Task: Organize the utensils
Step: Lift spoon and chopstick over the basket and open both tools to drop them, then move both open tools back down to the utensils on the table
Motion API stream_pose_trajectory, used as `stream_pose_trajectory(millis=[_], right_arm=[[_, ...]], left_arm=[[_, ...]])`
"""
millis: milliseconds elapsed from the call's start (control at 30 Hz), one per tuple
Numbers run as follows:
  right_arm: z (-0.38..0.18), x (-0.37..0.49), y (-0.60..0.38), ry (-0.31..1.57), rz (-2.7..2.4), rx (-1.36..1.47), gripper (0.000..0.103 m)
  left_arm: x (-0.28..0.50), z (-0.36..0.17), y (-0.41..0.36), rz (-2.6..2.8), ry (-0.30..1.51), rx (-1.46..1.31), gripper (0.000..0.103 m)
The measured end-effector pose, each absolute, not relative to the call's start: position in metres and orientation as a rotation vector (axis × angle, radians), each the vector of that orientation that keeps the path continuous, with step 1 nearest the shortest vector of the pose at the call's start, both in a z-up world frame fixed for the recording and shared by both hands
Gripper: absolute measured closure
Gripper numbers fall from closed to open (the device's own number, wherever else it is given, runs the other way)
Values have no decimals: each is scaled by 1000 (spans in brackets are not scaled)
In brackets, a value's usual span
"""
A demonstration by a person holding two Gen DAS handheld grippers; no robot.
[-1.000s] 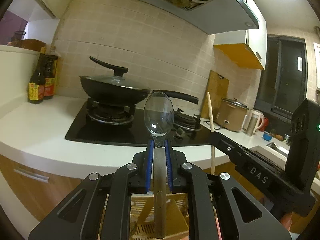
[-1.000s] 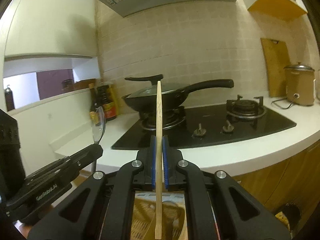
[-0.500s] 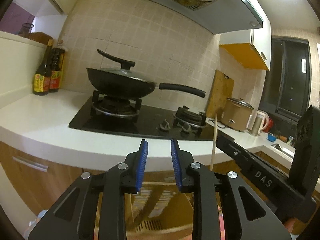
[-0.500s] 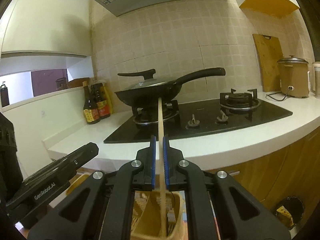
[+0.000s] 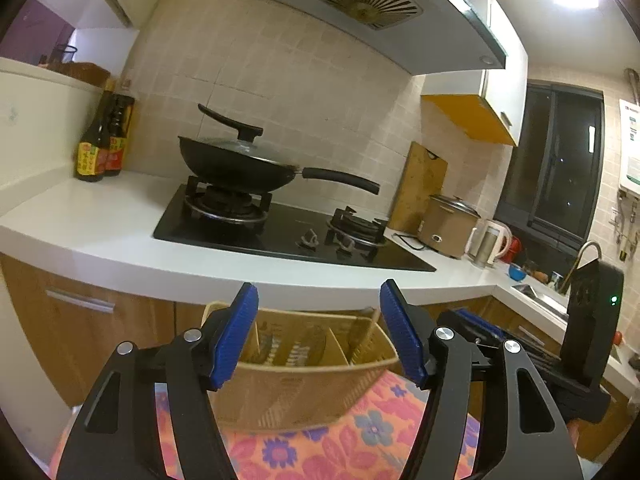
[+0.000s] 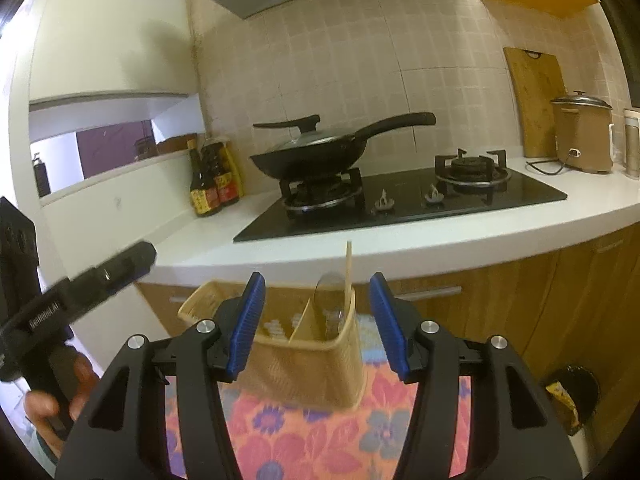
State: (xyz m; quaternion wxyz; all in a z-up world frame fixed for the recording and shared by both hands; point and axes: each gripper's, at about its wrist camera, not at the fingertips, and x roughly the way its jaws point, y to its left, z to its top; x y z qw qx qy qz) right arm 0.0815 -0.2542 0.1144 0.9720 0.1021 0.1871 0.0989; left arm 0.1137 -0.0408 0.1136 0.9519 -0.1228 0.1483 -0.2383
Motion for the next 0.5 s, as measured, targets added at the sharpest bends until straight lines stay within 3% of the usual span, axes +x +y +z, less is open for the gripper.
stream_pose_trajectory(millis=[233,500], right_arm=[[112,44,-241,457,212,142,53],[78,9,-227,634,208,78,53]], left_arm=[[73,118,-31,-497,329,-237,41],[39,87,-21,-479,508,-207,43]])
